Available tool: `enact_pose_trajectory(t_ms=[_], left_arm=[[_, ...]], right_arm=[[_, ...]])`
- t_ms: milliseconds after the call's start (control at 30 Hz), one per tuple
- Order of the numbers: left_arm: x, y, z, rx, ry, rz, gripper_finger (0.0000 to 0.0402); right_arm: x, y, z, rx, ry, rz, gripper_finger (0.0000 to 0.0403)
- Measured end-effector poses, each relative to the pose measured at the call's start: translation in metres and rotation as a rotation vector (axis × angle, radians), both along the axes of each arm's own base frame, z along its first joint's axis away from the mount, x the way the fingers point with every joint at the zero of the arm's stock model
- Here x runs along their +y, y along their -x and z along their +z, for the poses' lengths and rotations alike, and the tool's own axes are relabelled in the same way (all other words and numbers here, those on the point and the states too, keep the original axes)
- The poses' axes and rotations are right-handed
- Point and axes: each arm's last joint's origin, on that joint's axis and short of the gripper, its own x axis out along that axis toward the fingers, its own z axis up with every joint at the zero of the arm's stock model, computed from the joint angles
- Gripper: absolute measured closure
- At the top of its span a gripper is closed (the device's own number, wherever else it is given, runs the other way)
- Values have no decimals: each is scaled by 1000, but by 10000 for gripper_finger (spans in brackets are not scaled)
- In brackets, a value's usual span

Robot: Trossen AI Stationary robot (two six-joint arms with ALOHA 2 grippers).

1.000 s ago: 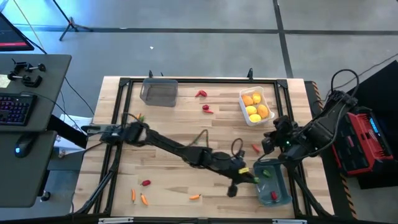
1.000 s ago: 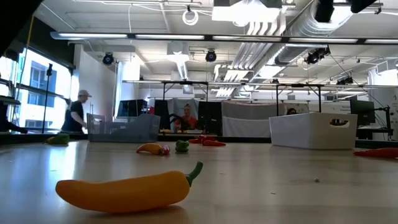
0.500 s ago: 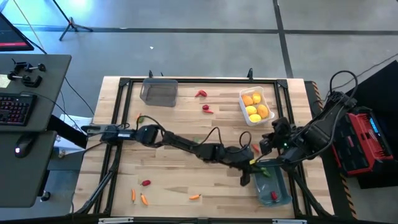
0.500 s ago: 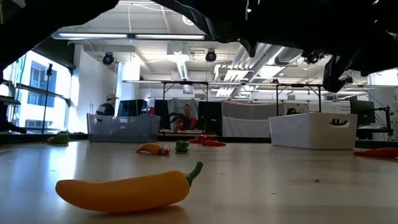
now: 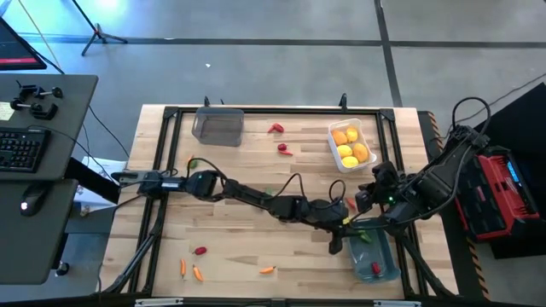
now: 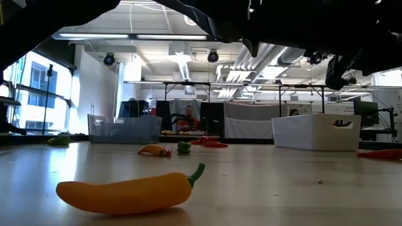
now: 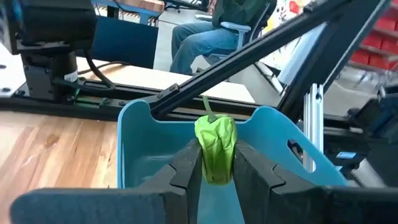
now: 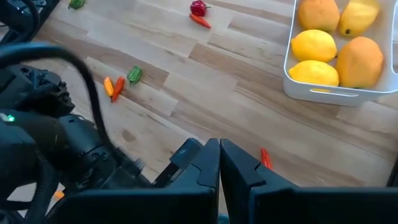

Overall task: Sort produce into baskets
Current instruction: Put the green chili pepper into the blue bin

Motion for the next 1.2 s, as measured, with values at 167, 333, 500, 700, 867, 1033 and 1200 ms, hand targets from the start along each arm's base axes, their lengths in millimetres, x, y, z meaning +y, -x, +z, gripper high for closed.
enact_pose_trajectory(t_ms=[167,333,500,700,867,1033,1200], left_arm=[[17,-3,0,26,90,12,288],[27,-4,1,44,71,-16,235],[27,5,11,158,28,-127,198],[47,34,48,400,-194,-147,192],[77,71,68,736,-203,-46,192],[88,101,66,874,-241,182,192],[87,150,55,882,-203,399,192]], right_arm=[[0,0,0,-4,-3,0,400],[0,-1,1,-23,17,-4,400],[0,-2,1,-54,31,-14,400],[-1,-2,2,-83,69,-18,400],[-2,-3,3,-120,110,-26,400],[-2,-4,4,-140,120,-31,400],[-2,-4,4,-146,114,-31,400]])
